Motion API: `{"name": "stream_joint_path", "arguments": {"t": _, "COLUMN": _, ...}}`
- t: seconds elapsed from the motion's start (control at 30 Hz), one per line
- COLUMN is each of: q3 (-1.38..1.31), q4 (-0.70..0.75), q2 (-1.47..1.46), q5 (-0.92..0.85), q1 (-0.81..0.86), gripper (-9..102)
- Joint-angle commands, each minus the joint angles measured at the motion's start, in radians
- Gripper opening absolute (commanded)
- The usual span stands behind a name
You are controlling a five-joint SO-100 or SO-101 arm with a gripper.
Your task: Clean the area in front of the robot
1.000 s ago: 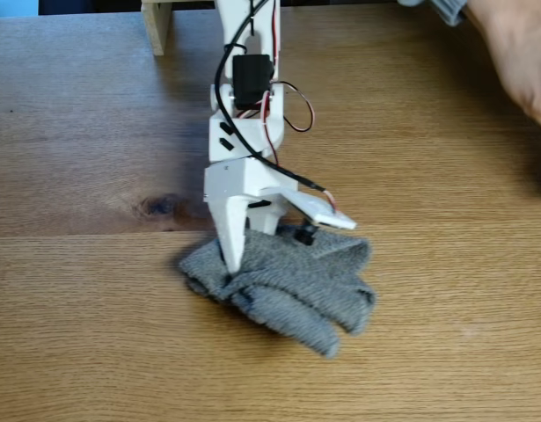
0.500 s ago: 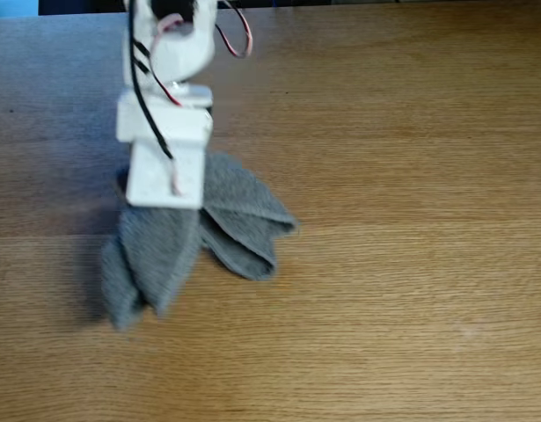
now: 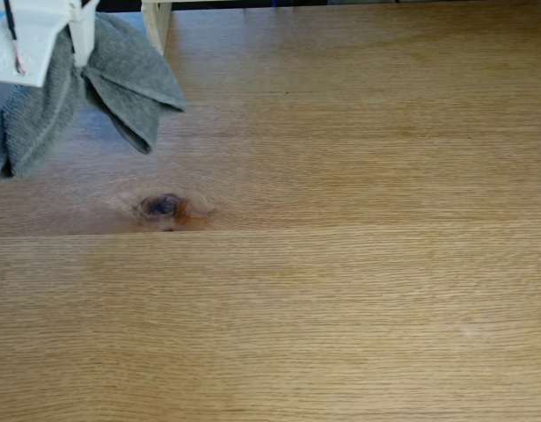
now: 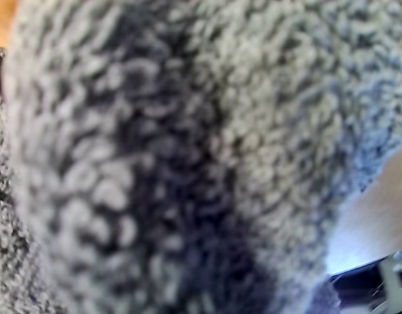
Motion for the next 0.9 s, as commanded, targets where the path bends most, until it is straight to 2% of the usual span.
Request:
{"name": "stream_joint_path", "arguments": {"t": 0.0, "q3": 0.170, "q4": -0.104, "q2": 0.164, "q5": -0.066, "q1": 0.123, "gripper": 0}}
{"name": "stream_joint_path", "arguments": {"t": 0.37, "q3": 1.009, "q4": -0.758, "q2": 0.373, "q5": -0.236, "q1": 0.158, "gripper": 0}}
{"name": "stream_joint_path", "arguments": {"t": 0.57, "q3": 1.330, "q4": -1.103, "q2": 0.463, "q5": -0.282, "q1": 0.130, "gripper": 0}}
{"name": "stream_joint_path", "arguments": {"t": 0.67, "q3": 1.428, "q4": -1.275, "q2": 0.474, "q5": -0.276, "q1": 0.120, "gripper": 12}}
{"name": "stream_joint_path", "arguments": {"t": 0.77, "q3": 1.477, "q4": -1.367, "q2": 0.474, "q5": -0.268, "q1": 0.115, "gripper": 31}}
{"name": "stream_joint_path", "arguments": {"t": 0.87, "q3": 1.493, "q4": -1.427, "q2": 0.482, "q5": -0.225, "q1": 0.114, "gripper": 35}}
